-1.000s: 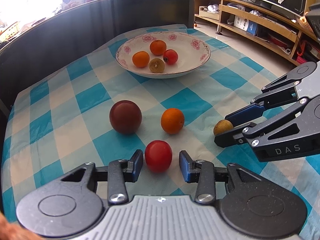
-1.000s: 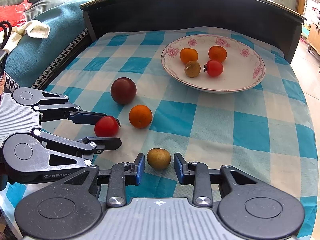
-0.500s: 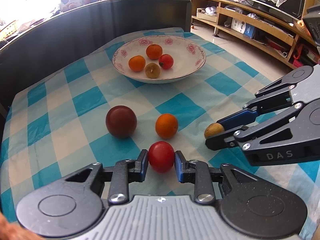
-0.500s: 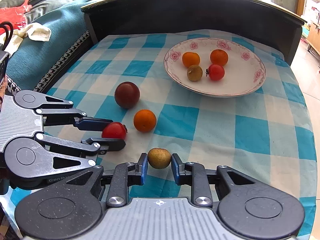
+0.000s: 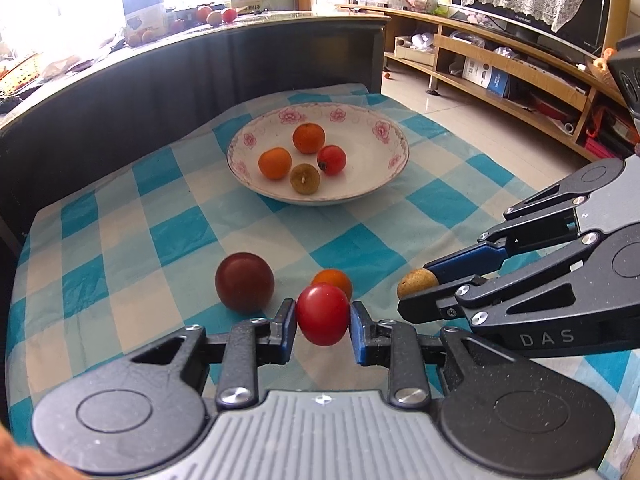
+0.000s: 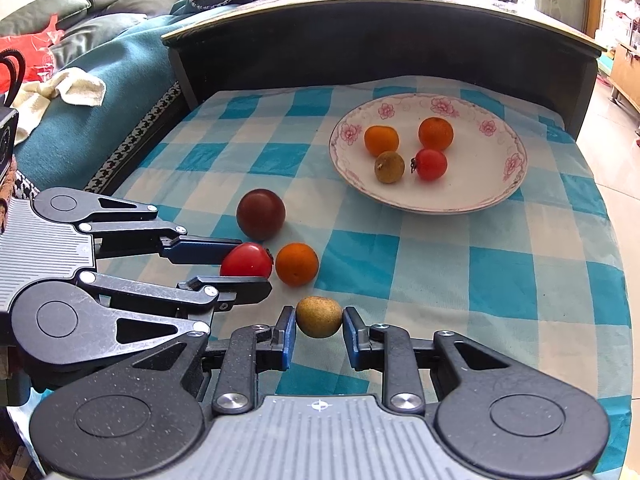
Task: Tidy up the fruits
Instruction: 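Carry the red tomato with the left tool to the bowl while the right tool carries its fruit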
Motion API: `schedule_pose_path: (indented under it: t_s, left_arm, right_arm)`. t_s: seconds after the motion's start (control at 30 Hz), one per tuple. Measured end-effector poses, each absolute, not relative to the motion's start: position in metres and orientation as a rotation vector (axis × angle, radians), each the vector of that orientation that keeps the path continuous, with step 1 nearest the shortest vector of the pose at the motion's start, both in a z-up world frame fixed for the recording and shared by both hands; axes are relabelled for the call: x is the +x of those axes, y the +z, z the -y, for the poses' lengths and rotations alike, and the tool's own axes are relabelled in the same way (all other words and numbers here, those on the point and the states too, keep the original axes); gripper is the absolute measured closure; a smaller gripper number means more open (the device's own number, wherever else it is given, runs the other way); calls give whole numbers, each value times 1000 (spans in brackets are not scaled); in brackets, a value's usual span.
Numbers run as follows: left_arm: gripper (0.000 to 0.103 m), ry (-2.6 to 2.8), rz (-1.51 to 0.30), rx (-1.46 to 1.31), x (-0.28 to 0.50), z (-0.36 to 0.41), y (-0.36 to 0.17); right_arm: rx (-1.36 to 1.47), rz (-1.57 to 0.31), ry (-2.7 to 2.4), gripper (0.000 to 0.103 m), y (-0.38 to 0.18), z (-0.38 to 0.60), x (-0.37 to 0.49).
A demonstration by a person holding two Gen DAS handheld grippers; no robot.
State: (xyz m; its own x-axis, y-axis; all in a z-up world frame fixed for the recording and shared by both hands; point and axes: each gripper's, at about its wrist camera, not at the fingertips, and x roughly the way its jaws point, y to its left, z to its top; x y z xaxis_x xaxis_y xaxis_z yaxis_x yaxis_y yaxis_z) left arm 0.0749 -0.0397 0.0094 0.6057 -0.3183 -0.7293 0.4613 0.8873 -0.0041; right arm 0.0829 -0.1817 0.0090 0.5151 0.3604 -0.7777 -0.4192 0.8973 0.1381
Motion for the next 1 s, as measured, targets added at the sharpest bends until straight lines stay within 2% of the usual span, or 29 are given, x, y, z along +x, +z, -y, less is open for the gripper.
schedule_pose_path:
  t_s: [1.0]
  left_arm:
    - [66, -405, -683, 151, 104, 45, 41]
  right_arm:
    - [-4, -814, 388, 82, 37, 192, 106]
